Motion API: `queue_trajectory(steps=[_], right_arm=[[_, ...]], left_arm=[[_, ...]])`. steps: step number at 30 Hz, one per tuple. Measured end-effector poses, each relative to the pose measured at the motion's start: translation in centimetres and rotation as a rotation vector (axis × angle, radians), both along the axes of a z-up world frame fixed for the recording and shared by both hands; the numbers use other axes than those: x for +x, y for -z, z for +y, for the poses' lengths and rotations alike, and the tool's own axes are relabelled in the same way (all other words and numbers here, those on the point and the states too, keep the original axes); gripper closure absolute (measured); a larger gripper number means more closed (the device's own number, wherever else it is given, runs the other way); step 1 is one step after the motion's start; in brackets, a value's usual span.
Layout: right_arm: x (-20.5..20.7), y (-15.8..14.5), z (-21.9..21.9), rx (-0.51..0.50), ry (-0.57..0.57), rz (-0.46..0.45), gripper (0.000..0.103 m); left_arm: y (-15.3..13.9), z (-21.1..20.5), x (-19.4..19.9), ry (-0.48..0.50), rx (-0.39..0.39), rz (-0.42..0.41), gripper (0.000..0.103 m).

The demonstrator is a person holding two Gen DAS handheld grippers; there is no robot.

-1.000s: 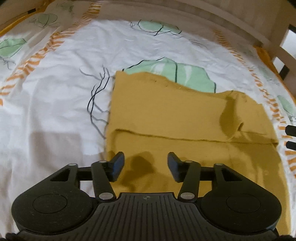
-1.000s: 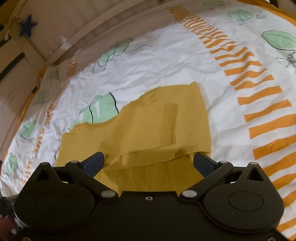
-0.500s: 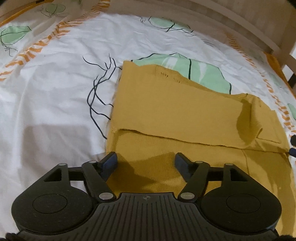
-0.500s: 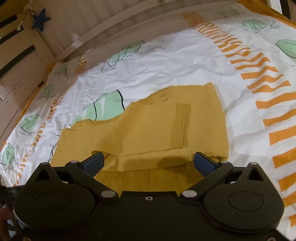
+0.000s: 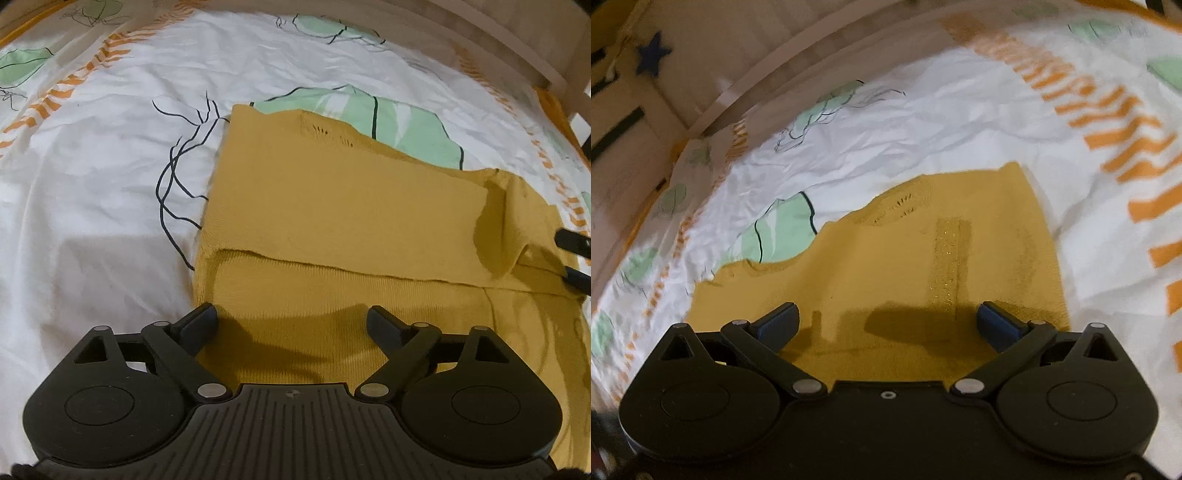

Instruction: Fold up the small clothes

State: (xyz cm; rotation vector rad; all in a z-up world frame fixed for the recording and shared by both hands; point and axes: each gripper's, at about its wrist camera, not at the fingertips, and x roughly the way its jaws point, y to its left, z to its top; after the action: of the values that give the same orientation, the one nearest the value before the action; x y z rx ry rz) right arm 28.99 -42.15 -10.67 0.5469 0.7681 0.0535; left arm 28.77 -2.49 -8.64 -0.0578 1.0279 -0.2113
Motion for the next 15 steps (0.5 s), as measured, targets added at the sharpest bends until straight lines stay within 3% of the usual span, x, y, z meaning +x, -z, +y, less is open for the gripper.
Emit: queue_trajectory(steps=[6, 10, 15], right_arm=[[0.4, 0.8, -1.1, 0.096, 0.036, 0.005, 0.000], [0.0, 1.2, -2.0, 0.163, 0.057, -0.019, 0.000], [0.5, 0.8, -2.0, 0.146, 0.019, 0.009, 0.001]], left_arm=[[-0.1, 0.0, 0.3, 0.018, 0.004, 0.045, 0.015], [-0.4, 0.5, 0.5, -0.007, -0.032, 0.056, 0.016], [-1.4, 1.8, 0.8, -0.089, -0.124, 0.071, 0.017]])
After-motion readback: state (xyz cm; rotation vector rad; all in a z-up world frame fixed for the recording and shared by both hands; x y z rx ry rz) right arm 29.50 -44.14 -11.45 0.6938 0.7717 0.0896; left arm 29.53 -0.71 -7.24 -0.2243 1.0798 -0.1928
